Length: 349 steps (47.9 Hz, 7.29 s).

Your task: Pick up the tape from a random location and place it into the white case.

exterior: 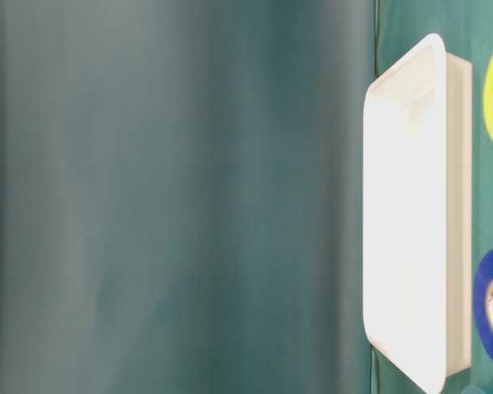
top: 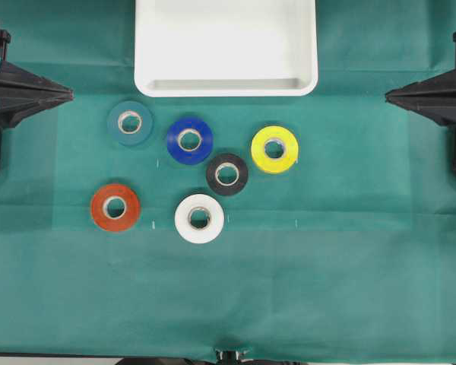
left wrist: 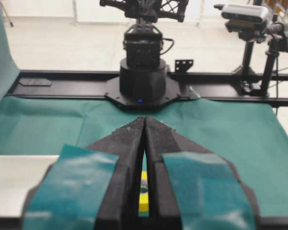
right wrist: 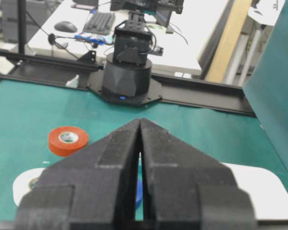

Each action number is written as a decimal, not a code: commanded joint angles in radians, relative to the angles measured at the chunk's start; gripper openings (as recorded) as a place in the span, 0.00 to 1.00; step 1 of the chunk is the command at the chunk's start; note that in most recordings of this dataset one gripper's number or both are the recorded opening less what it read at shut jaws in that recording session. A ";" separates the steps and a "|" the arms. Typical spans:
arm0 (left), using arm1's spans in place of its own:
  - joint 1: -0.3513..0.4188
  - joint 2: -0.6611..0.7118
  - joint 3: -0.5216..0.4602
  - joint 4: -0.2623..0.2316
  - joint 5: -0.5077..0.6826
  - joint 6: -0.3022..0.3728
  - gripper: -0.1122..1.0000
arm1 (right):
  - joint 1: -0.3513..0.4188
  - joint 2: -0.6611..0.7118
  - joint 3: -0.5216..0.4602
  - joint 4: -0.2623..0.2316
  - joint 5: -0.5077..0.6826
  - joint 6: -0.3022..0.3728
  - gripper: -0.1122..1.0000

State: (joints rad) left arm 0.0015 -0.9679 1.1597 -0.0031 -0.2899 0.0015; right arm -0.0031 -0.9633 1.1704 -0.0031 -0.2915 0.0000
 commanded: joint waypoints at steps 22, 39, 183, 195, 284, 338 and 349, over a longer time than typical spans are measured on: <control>-0.002 0.000 -0.015 -0.005 0.072 -0.003 0.12 | -0.002 0.009 -0.044 0.006 0.078 0.026 0.10; -0.055 -0.003 -0.015 -0.005 0.077 -0.006 0.22 | -0.002 0.011 -0.043 0.006 0.087 0.028 0.10; -0.120 0.535 -0.351 -0.006 -0.023 0.037 0.98 | 0.003 0.028 -0.049 -0.002 0.107 0.026 0.10; -0.120 0.526 -0.345 -0.006 -0.003 0.034 0.98 | 0.005 0.026 -0.049 0.000 0.107 0.026 0.10; -0.083 0.749 -0.899 -0.003 1.241 -0.354 0.98 | 0.011 0.026 -0.057 0.002 0.133 0.028 0.10; -0.107 0.779 -0.945 -0.003 1.279 -0.356 0.98 | 0.012 0.026 -0.058 0.003 0.138 0.029 0.10; -0.107 0.792 -0.914 -0.003 1.255 -0.357 0.98 | 0.012 0.028 -0.057 0.003 0.140 0.029 0.10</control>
State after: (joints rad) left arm -0.1043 -0.1718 0.2332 -0.0092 0.9817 -0.3559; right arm 0.0061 -0.9434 1.1397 -0.0031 -0.1488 0.0276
